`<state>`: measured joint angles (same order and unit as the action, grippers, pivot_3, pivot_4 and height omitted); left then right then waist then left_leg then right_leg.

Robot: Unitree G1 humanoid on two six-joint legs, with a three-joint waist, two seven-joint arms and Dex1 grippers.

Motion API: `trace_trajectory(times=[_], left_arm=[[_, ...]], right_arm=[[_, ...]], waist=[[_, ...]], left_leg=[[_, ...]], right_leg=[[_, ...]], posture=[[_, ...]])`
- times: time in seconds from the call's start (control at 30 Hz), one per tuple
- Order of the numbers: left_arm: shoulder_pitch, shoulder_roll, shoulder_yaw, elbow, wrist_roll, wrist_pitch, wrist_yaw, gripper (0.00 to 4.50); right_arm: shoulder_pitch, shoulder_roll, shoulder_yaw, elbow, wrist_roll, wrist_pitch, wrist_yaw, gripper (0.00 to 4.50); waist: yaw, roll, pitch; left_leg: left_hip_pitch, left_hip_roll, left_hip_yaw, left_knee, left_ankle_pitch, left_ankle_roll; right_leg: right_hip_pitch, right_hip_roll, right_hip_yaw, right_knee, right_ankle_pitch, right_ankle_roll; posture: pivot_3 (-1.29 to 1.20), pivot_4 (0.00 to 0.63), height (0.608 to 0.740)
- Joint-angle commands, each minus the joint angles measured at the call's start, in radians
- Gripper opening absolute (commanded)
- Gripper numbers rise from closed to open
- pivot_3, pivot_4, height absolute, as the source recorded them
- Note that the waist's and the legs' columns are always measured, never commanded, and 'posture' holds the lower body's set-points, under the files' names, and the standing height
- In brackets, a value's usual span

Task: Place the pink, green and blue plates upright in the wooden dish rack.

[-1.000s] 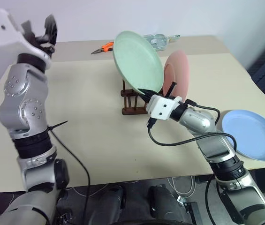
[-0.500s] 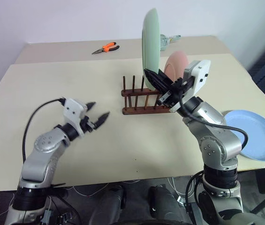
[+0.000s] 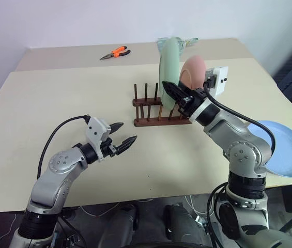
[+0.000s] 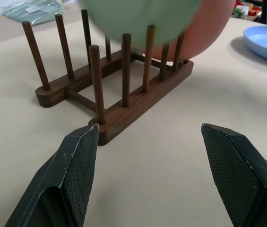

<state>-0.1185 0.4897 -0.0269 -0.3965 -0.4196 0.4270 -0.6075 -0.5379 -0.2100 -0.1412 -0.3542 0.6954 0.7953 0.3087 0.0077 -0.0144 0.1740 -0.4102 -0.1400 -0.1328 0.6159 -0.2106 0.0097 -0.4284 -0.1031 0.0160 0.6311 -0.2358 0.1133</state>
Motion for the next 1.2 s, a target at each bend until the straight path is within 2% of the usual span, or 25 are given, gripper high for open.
trace_trajectory(times=[0.03,0.1,0.23,0.33,0.47,0.57,0.63,0.67,0.77,0.93,1.13,1.2], left_arm=[[-0.013,-0.001,-0.011,-0.042,0.014,-0.01,-0.002,3.57],[-0.014,-0.002,-0.013,-0.039,0.02,-0.011,-0.003,3.57],[-0.011,-0.002,-0.021,-0.036,0.029,-0.014,-0.005,3.57],[-0.012,-0.002,-0.027,-0.032,0.031,-0.015,-0.009,3.57],[-0.026,-0.002,-0.036,-0.014,0.032,-0.02,-0.023,3.57],[-0.043,-0.002,-0.049,0.006,0.037,-0.029,-0.045,3.57],[-0.057,-0.008,-0.06,0.023,0.038,-0.031,-0.06,3.57],[-0.064,-0.012,-0.069,0.031,0.041,-0.034,-0.069,3.57],[-0.088,-0.024,-0.101,0.061,0.055,-0.051,-0.095,3.57],[-0.128,-0.05,-0.142,0.101,0.066,-0.07,-0.132,3.57],[-0.147,-0.072,-0.162,0.12,0.077,-0.082,-0.15,3.57],[-0.144,-0.077,-0.167,0.121,0.083,-0.086,-0.153,3.57]], right_arm=[[-0.026,-0.034,0.033,-0.025,-0.034,-0.036,0.02,3.0],[-0.025,-0.064,0.062,-0.037,-0.073,-0.064,0.04,3.88],[-0.02,-0.164,0.116,-0.079,-0.169,-0.133,0.099,3.88],[0.0,-0.306,0.126,-0.145,-0.228,-0.177,0.185,3.88],[0.052,-0.457,0.024,-0.216,-0.194,-0.169,0.267,3.88],[0.164,-0.57,-0.136,-0.254,-0.095,-0.1,0.353,3.88],[0.256,-0.617,-0.225,-0.266,-0.074,-0.065,0.369,4.45],[0.311,-0.635,-0.263,-0.274,-0.07,-0.056,0.383,4.48],[0.496,-0.667,-0.338,-0.289,-0.114,-0.041,0.397,4.48],[0.739,-0.663,-0.288,-0.233,-0.365,-0.134,0.292,4.48],[0.814,-0.628,-0.228,-0.121,-0.533,-0.11,0.159,4.48],[0.808,-0.616,-0.212,-0.093,-0.559,-0.105,0.139,3.95]], waist=[[0.0,0.0,0.0],[0.0,0.0,0.0],[0.002,0.0,0.0],[0.005,0.001,0.001],[0.006,0.001,0.001],[0.009,0.001,0.001],[0.008,0.001,0.001],[0.008,0.001,0.001],[0.007,0.001,0.001],[0.005,0.001,0.0],[0.006,0.002,0.0],[0.007,0.002,0.0]], left_leg=[[0.0,0.0,0.0,0.0,0.0,0.0],[0.0,0.0,0.0,0.0,0.0,0.0],[0.0,0.0,0.0,0.0,0.0,0.0],[0.0,0.0,0.001,0.0,0.0,0.0],[-0.001,0.0,0.001,0.0,0.0,0.0],[-0.001,0.0,0.0,0.0,0.0,0.0],[-0.001,0.0,0.0,0.0,0.0,0.001],[-0.001,0.0,0.0,0.001,-0.001,0.001],[-0.001,0.0,0.001,0.001,-0.001,0.001],[-0.001,0.0,0.003,0.001,-0.001,0.001],[-0.001,0.0,0.003,0.002,-0.001,0.001],[-0.001,0.0,0.003,0.002,-0.001,0.001]], right_leg=[[0.0,0.0,0.0,0.0,0.0,0.0],[0.0,0.0,0.0,0.0,0.0,0.0],[0.0,0.0,0.0,-0.001,0.0,0.0],[0.0,0.0,0.0,-0.001,0.0,0.0],[0.001,-0.002,-0.001,-0.002,0.0,0.0],[0.002,-0.002,-0.002,-0.003,-0.001,0.0],[0.003,-0.003,-0.002,-0.004,-0.001,0.0],[0.003,-0.003,-0.002,-0.004,-0.001,0.0],[0.003,-0.003,-0.002,-0.005,-0.001,0.0],[0.003,-0.004,-0.001,-0.005,-0.001,0.0],[0.003,-0.004,-0.001,-0.005,-0.001,0.0],[0.003,-0.003,-0.001,-0.004,-0.001,0.0]], posture=[[0.0,0.15,0.72],[0.0,0.15,0.72],[0.0,0.15,0.72],[0.0,0.15,0.72],[0.0,0.15,0.72],[0.0,0.15,0.72],[0.0,0.15,0.72],[0.0,0.15,0.72],[0.0,0.15,0.72],[0.0,0.15,0.72],[0.0,0.15,0.72],[0.0,0.15,0.72]])
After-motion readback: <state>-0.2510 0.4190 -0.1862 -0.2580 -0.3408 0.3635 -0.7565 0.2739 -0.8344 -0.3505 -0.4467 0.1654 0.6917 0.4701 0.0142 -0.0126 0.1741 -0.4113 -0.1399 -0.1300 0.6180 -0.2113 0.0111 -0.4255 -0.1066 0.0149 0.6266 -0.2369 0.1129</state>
